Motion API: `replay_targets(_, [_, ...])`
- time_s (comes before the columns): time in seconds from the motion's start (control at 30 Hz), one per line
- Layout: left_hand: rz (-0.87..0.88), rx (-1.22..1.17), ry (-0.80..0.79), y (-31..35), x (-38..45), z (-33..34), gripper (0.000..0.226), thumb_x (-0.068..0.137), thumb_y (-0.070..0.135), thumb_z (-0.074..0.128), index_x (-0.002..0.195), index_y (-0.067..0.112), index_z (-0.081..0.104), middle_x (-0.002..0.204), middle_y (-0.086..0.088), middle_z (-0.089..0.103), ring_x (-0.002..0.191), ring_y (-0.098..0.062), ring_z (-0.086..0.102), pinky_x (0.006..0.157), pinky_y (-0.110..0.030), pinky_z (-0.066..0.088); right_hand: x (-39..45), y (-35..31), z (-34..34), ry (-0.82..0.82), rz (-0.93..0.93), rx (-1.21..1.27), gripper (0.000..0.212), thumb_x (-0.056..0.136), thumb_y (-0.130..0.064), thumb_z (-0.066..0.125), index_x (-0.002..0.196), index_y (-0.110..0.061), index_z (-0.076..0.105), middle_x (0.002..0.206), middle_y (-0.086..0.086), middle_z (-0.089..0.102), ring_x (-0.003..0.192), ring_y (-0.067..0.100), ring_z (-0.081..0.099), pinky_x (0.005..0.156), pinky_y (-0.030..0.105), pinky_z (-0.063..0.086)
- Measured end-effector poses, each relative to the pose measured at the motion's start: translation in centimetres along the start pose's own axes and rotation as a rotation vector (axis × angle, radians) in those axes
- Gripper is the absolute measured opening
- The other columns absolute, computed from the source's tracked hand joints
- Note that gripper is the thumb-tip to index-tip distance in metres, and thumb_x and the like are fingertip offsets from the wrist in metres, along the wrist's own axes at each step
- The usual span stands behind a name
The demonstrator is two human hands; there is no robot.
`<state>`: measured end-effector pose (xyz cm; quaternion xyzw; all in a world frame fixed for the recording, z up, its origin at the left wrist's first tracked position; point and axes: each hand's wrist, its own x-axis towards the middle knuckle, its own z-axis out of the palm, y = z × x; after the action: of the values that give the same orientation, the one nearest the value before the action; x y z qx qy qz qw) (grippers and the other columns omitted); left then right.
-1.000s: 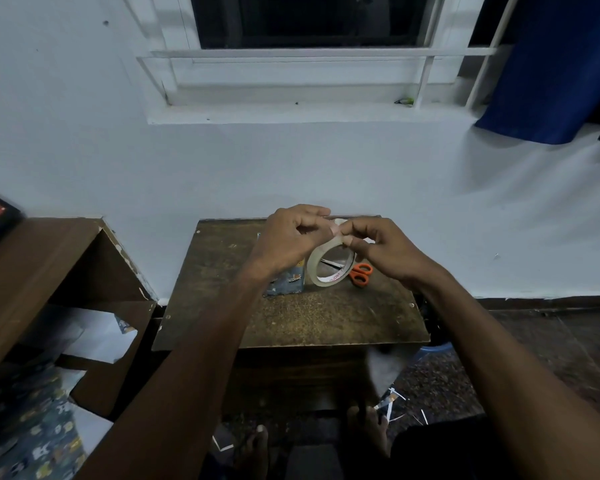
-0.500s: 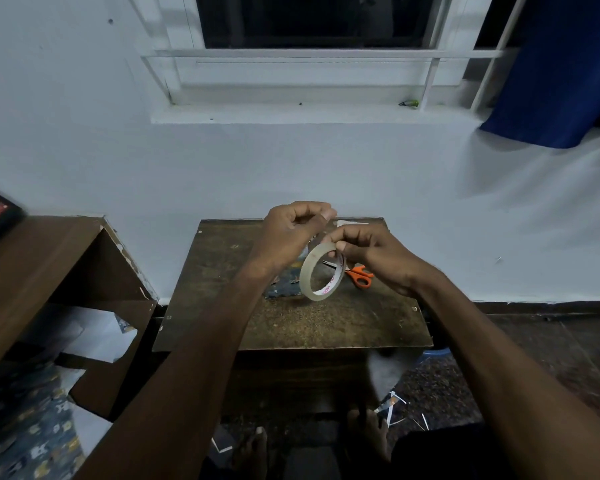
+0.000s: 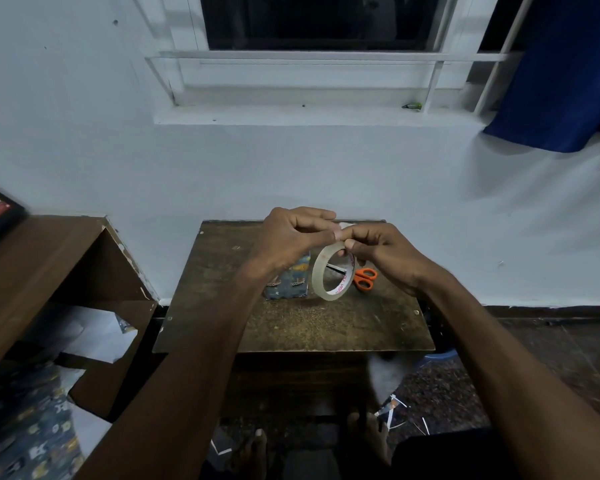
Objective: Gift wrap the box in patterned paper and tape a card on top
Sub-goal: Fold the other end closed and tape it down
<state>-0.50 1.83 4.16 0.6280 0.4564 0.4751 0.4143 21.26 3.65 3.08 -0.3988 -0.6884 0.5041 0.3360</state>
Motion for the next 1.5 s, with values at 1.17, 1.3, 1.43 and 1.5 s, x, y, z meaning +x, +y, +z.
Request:
replay_targets(1.17, [-0.064, -0.067, 0.175, 0.5, 0.1, 0.7, 0.017, 0.102, 0.023, 0.068, 0.117, 0.021, 0.077, 0.103, 0.002, 0.081, 0.093, -0.016, 0.079, 0.094, -0.038, 0.062, -0.1, -0.6, 2.6, 0.279, -0.253, -0.099, 0.033, 0.098, 0.004, 0.062, 0.121, -0.015, 0.076, 0.107, -0.002, 0.079, 0.081, 0.016, 0.075, 0.061, 0.026, 0.055])
replay_targets(1.3, [-0.061, -0.058, 0.161, 0.5, -0.1, 0.7, 0.025, 0.1, 0.03, 0.071, 0.123, 0.022, 0.077, 0.11, 0.002, 0.08, 0.099, -0.015, 0.078, 0.099, -0.045, 0.06, 0.0, -0.3, 2.2, 0.285, -0.254, -0.135, 0.032, 0.098, 0.0, 0.064, 0.12, -0.02, 0.077, 0.108, -0.005, 0.078, 0.088, 0.019, 0.075, 0.07, 0.038, 0.063])
replay_targets(1.43, [-0.046, -0.035, 0.177, 0.4, 0.0, 0.7, 0.015, 0.095, 0.031, 0.077, 0.105, 0.023, 0.084, 0.12, 0.01, 0.075, 0.112, -0.009, 0.071, 0.102, -0.045, 0.059, -0.1, -0.6, 2.5, 0.279, -0.262, -0.108, 0.032, 0.098, 0.001, 0.065, 0.117, -0.022, 0.077, 0.105, -0.007, 0.079, 0.083, 0.017, 0.075, 0.066, 0.035, 0.061])
replay_targets(1.5, [-0.04, -0.047, 0.19, 0.4, 0.0, 0.8, 0.011, 0.093, 0.028, 0.08, 0.101, 0.022, 0.085, 0.118, 0.009, 0.076, 0.112, -0.008, 0.071, 0.101, -0.044, 0.06, 0.0, -0.5, 2.5, 0.287, -0.262, -0.097, 0.031, 0.098, 0.001, 0.066, 0.116, -0.02, 0.078, 0.104, -0.006, 0.079, 0.084, 0.017, 0.075, 0.067, 0.033, 0.06])
